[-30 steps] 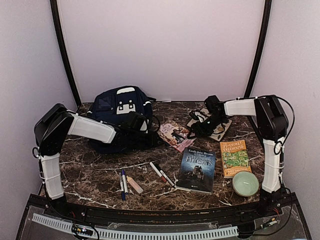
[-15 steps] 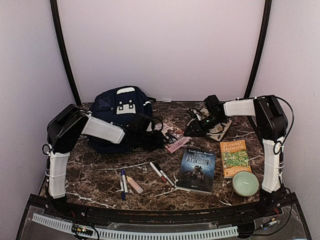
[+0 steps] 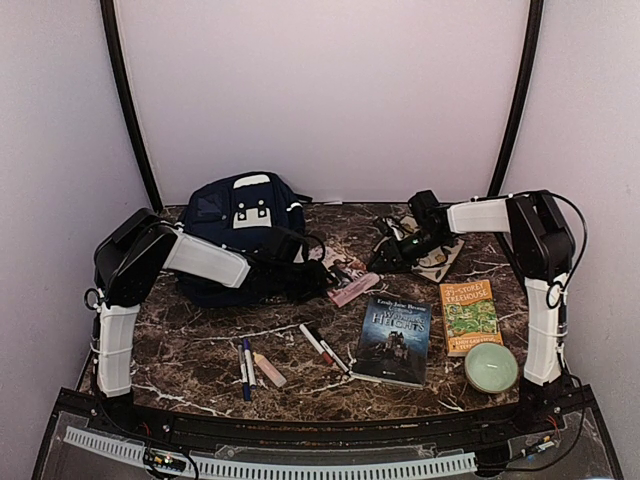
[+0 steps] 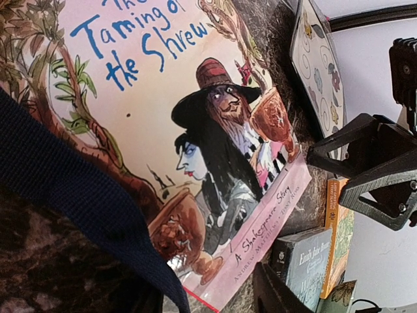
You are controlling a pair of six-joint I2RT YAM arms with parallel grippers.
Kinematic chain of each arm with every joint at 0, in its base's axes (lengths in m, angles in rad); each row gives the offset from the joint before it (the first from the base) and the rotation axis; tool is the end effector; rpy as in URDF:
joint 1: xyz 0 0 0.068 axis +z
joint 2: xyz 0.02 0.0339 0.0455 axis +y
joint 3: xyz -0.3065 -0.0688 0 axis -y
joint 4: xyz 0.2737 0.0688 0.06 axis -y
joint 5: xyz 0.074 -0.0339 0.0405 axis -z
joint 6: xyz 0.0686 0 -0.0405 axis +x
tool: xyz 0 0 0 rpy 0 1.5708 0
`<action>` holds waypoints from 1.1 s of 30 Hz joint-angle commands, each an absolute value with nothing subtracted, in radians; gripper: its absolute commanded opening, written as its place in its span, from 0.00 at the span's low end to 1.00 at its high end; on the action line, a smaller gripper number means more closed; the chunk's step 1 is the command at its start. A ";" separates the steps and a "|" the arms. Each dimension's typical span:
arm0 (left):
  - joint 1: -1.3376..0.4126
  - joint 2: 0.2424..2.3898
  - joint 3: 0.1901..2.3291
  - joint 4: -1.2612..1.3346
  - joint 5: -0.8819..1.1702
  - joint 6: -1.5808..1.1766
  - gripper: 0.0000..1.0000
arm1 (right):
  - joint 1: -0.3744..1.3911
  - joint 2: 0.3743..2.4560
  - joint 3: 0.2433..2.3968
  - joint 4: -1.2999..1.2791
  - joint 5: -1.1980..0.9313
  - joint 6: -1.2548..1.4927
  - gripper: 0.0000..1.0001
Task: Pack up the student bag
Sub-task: Move the book to the center of the board, then pick up the book from the center of the board.
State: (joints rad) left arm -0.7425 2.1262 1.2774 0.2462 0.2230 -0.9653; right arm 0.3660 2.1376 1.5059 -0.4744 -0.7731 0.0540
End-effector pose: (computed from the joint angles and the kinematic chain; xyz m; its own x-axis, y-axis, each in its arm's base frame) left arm 0.3755 -0.3652 0.1283 -0.8902 -0.2714 -0.3659 0.1084 0.6539 -0.7487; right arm 0.4461 0.2223 0.1488 -0.8631 -0.2894 -0.4138 -0.5025 0.5728 0.6476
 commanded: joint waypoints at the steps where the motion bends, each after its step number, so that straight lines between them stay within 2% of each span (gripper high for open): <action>1: -0.743 2.146 1.252 0.210 0.195 -0.972 0.50 | 0.369 2.158 1.502 -0.462 -0.646 0.066 0.53; 5: -0.743 2.148 1.251 0.217 0.195 -0.974 0.48 | 0.369 2.185 1.520 -0.483 -0.604 0.057 0.56; 10: -0.743 2.155 1.258 0.216 0.203 -0.971 0.49 | 0.376 2.244 1.544 -0.514 -0.712 0.044 0.57; 20: -0.744 2.160 1.252 0.223 0.196 -0.954 0.47 | 0.400 2.228 1.540 -0.496 -0.901 0.045 0.46; 28: -0.744 2.163 1.249 0.210 0.185 -0.949 0.47 | 0.394 2.188 1.540 -0.451 -0.961 0.086 0.43; 33: -0.745 2.163 1.245 0.207 0.180 -0.947 0.46 | 0.397 2.190 1.545 -0.445 -0.991 0.080 0.54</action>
